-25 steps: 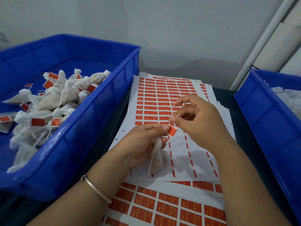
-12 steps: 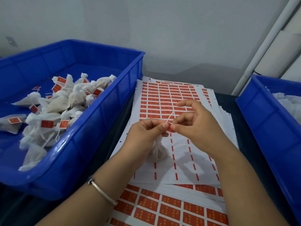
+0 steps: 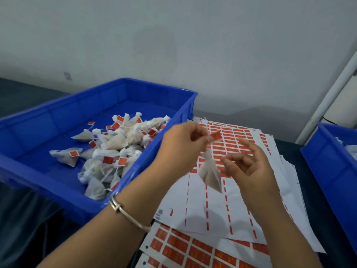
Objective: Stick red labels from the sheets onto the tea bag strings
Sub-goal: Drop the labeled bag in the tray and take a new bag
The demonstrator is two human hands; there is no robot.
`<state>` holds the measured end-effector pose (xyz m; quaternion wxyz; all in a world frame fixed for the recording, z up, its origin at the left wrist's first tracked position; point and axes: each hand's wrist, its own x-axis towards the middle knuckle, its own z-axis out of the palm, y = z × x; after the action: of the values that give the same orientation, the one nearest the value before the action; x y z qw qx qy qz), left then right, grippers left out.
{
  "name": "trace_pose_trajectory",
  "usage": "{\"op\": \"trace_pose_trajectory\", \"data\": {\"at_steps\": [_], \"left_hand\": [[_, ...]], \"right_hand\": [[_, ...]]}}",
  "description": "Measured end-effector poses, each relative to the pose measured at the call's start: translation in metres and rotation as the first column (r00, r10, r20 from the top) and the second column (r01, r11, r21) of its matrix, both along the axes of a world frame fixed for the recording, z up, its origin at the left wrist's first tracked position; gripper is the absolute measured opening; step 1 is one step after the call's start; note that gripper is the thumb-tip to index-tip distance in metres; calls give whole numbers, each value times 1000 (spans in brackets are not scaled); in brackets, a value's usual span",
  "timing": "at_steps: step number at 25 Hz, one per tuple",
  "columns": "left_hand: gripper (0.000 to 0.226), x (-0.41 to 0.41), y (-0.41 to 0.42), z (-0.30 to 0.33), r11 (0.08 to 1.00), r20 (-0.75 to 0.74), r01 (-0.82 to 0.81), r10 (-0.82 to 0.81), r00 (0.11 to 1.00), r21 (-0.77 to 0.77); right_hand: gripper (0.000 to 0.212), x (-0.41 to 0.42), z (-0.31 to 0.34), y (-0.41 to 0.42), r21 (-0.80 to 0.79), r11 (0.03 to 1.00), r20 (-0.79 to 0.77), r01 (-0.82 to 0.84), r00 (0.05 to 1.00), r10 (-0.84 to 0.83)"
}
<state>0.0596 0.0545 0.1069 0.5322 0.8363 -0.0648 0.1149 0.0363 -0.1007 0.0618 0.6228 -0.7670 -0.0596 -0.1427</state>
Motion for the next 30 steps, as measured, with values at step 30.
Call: {"op": "trace_pose_trajectory", "data": {"at_steps": [30], "left_hand": [[20, 25, -100, -65, 939, -310, 276, -204, 928, 207]], "right_hand": [[18, 26, 48, -82, 88, 937, -238, 337, 921, -309]]}}
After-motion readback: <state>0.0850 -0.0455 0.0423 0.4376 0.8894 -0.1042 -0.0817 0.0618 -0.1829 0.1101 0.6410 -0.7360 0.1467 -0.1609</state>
